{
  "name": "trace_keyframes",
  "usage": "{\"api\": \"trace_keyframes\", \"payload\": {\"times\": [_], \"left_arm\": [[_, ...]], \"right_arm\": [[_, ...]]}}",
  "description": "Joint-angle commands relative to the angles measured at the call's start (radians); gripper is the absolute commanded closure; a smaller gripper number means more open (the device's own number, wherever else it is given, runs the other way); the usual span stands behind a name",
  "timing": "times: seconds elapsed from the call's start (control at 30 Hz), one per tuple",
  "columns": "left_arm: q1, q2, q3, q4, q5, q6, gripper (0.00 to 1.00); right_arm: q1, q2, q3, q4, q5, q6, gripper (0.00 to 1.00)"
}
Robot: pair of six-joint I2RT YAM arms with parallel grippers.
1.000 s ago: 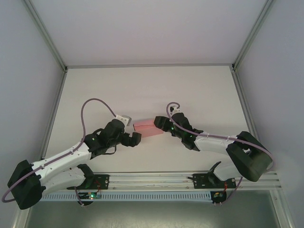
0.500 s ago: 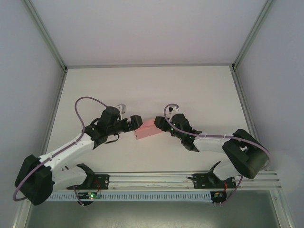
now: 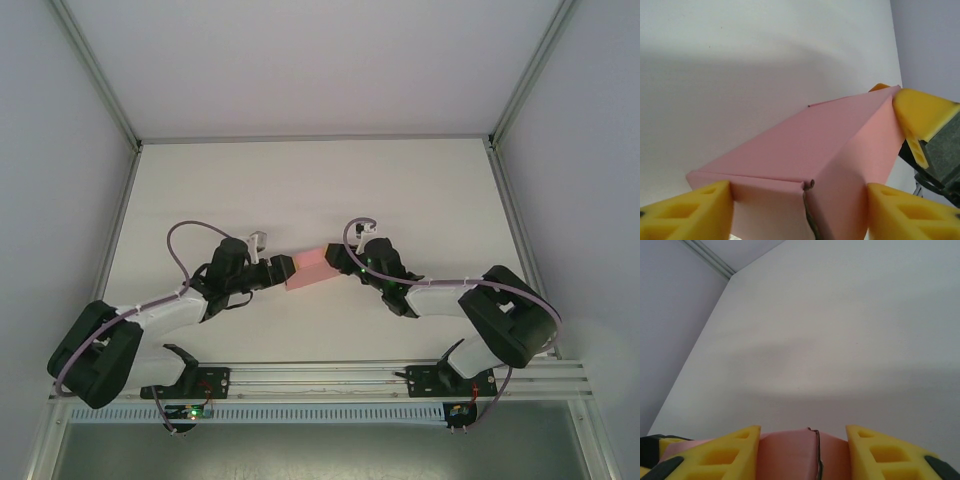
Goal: Assemble paper box
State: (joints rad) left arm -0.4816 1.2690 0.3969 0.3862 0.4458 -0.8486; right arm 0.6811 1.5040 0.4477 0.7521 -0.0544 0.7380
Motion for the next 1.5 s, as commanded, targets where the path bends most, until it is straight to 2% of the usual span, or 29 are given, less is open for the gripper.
{"api": "trace_keyframes", "payload": {"times": [0.0, 0.07, 0.17, 0.23, 0.27, 0.37, 0.43, 0.53, 0.67, 0.83, 1.03, 1.27, 1.37, 1.47], "left_arm": [[0.016, 0.048, -0.054, 0.038, 0.006, -0.011, 0.43], [0.021, 0.061, -0.062, 0.045, 0.009, -0.009, 0.47], [0.025, 0.097, -0.067, 0.065, 0.023, -0.013, 0.58], [0.032, 0.128, -0.061, 0.083, 0.047, -0.02, 0.79], [0.033, 0.142, -0.061, 0.097, 0.054, -0.028, 0.84], [0.038, 0.178, -0.068, 0.153, 0.093, -0.046, 0.88], [0.041, 0.189, -0.065, 0.15, 0.102, -0.049, 1.0], [0.046, 0.204, -0.05, 0.119, 0.126, -0.036, 1.0], [0.05, 0.233, -0.046, 0.176, 0.178, -0.043, 1.0], [0.056, 0.253, -0.056, 0.221, 0.208, -0.029, 1.0], [0.062, 0.257, -0.048, 0.2, 0.206, 0.019, 1.0], [0.075, 0.262, -0.005, 0.137, 0.221, 0.069, 1.0], [0.075, 0.247, 0.027, 0.066, 0.2, 0.087, 1.0], [0.075, 0.229, 0.094, -0.041, 0.189, 0.128, 1.0]], "right_arm": [[-0.017, 0.056, -0.065, -0.141, -0.081, -0.077, 0.7], [-0.037, 0.063, -0.067, -0.12, -0.138, -0.114, 0.7], [-0.062, 0.085, -0.063, -0.1, -0.195, -0.166, 0.72], [-0.076, 0.102, -0.068, -0.065, -0.234, -0.19, 0.78], [-0.082, 0.107, -0.073, -0.04, -0.248, -0.195, 0.81], [-0.095, 0.12, -0.08, 0.006, -0.306, -0.227, 0.87], [-0.1, 0.13, -0.073, 0.005, -0.344, -0.253, 0.88], [-0.115, 0.156, -0.067, 0.017, -0.386, -0.272, 0.94], [-0.156, 0.198, -0.082, 0.128, -0.466, -0.23, 1.0], [-0.199, 0.256, -0.086, 0.253, -0.579, -0.153, 1.0], [-0.219, 0.272, -0.089, 0.332, -0.629, -0.053, 1.0], [-0.24, 0.239, -0.06, 0.326, -0.668, 0.013, 1.0], [-0.248, 0.203, -0.032, 0.251, -0.656, 0.028, 1.0], [-0.247, 0.154, 0.015, 0.12, -0.627, 0.012, 0.88]]}}
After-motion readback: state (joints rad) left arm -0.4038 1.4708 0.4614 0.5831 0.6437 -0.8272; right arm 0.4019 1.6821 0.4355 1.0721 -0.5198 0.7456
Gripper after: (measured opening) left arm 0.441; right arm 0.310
